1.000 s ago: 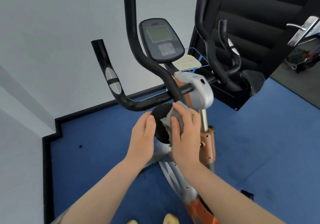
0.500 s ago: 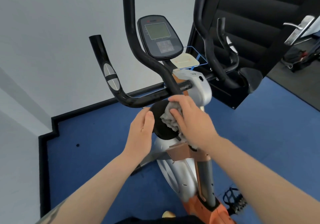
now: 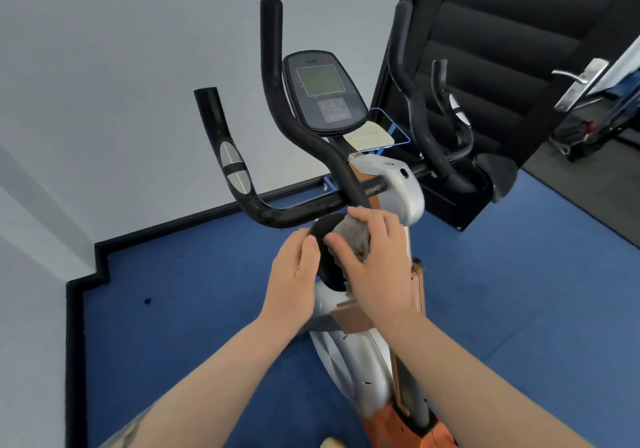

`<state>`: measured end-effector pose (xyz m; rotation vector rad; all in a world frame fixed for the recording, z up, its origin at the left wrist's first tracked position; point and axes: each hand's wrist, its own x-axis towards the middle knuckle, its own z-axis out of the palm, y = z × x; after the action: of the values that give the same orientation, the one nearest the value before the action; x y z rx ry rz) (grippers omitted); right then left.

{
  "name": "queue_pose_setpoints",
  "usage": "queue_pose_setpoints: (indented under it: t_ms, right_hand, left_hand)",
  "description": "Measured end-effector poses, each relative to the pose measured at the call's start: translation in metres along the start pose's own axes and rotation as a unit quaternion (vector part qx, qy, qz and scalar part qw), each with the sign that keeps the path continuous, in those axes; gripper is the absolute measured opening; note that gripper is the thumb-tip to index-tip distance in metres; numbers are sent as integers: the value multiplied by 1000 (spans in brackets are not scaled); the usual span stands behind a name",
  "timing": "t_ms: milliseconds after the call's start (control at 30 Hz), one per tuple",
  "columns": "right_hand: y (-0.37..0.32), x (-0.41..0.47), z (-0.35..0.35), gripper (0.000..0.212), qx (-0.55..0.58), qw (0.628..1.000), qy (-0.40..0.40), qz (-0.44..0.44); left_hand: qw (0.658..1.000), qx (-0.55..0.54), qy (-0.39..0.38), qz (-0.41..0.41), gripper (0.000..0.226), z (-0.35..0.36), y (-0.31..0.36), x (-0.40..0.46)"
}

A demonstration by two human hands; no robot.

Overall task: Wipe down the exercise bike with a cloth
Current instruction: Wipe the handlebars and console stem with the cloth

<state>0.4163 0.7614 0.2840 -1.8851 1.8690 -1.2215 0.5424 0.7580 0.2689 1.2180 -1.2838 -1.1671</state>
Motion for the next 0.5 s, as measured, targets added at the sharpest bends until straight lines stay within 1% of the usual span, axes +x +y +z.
queue_pose_setpoints:
  t_ms: [67,200,267,333,367,400,433,467,500]
  right_hand:
    - [1,-2,3,33,15,1000,1,4]
    - [3,16,-10,14,-18,999,-46,-15]
    - [-1,20,-11,11,-20,998,-49,15]
    - [-10,8,-2,14,-33,997,-13,67]
    - [-13,-2,5,21,-53,996,17,68]
    - [-15,-10,11,31,-81,995,36,52]
    - [-15,-14,12,40,-106,993,34,32]
    - [-13,-11,10,42,-118,993,12,22]
    - [-10,-3,4,37,-121,992,-21,18]
  left_hand:
    - [1000,7,-6,1,40,-1,0,1]
    - [999,31,-34,5,46,-7,0,4]
    - [998,34,-46,8,45,-9,1,5]
    - [998,29,-50,2,43,-9,1,4]
    - [998,25,-51,-2,41,-10,1,4]
    - [998,19,-53,-3,40,-10,1,4]
    - [998,16,-55,0,39,-11,2,4]
    - [998,19,-58,5,40,-11,2,5]
    - [998,25,-62,10,43,-12,2,5]
